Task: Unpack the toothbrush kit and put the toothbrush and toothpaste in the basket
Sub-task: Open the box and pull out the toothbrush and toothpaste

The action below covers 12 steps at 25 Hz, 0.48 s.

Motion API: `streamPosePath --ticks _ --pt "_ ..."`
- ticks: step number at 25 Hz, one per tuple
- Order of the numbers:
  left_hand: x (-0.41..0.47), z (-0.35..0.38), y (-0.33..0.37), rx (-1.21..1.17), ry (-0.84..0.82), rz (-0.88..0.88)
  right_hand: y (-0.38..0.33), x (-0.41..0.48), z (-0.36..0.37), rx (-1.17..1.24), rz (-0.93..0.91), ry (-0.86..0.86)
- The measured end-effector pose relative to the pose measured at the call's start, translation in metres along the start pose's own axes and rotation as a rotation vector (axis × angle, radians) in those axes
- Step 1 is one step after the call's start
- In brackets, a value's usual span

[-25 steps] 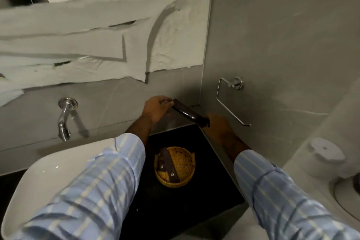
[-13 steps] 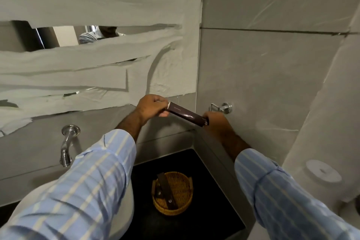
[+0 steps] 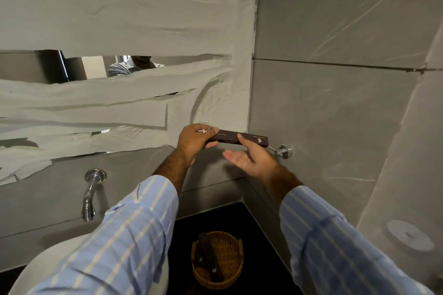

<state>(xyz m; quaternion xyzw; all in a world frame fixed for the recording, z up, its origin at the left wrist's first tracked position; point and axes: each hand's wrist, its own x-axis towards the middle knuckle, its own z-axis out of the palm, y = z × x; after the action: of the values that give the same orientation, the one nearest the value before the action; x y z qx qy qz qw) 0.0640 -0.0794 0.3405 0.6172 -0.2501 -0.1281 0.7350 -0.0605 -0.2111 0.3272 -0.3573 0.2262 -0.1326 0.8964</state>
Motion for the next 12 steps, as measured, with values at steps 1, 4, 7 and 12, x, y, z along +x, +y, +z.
streamPosePath --ticks 1,4,7,12 --pt "-0.002 0.0 -0.003 -0.073 -0.047 -0.032 0.0 0.003 0.007 0.127 -0.022 -0.033" --pt "-0.003 -0.006 -0.006 -0.328 -0.134 -0.112 -0.005 0.007 0.021 0.193 -0.108 -0.062" --pt "-0.003 -0.009 -0.01 -0.414 -0.043 -0.134 -0.012 0.007 0.024 0.167 -0.12 -0.089" --pt "-0.005 0.003 -0.028 0.016 0.224 0.011 -0.015 0.007 0.028 -0.059 -0.243 -0.086"
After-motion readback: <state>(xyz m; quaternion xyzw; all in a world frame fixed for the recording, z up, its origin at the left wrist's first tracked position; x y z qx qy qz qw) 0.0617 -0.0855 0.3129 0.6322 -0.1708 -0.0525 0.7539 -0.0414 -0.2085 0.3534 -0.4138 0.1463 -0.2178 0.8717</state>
